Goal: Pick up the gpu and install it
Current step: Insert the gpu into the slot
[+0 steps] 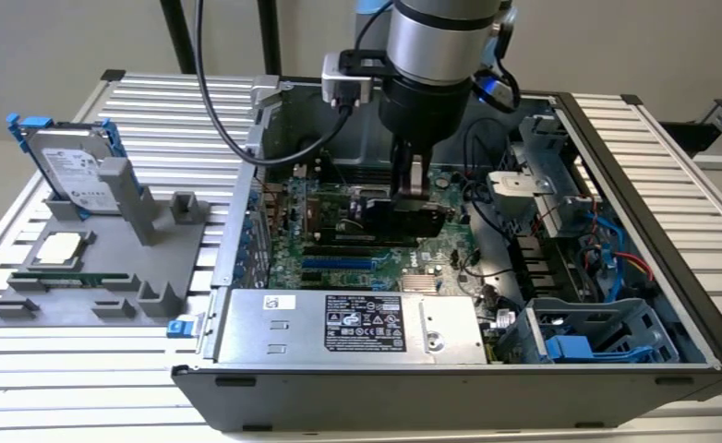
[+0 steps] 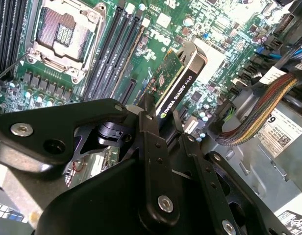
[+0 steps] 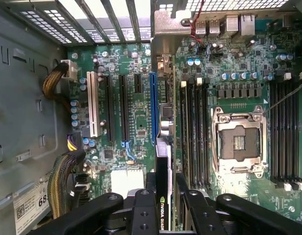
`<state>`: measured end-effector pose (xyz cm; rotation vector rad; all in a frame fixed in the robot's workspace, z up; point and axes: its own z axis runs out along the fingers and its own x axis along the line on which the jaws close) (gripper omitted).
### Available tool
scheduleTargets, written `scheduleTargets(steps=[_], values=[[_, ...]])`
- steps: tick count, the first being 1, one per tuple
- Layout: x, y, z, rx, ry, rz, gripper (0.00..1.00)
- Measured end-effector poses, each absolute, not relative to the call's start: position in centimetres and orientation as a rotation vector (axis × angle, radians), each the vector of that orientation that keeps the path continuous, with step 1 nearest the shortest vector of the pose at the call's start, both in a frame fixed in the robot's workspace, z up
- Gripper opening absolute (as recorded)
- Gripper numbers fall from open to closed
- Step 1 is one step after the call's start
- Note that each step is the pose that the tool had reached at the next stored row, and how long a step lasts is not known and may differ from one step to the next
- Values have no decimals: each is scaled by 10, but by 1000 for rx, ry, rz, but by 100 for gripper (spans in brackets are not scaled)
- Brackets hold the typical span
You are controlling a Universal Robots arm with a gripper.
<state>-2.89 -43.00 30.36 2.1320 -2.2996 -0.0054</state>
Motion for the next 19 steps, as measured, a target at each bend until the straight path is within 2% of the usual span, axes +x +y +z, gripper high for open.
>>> scheduleTargets(steps=[19], values=[[-29, -430, 297, 2132, -2300, -5, 0]])
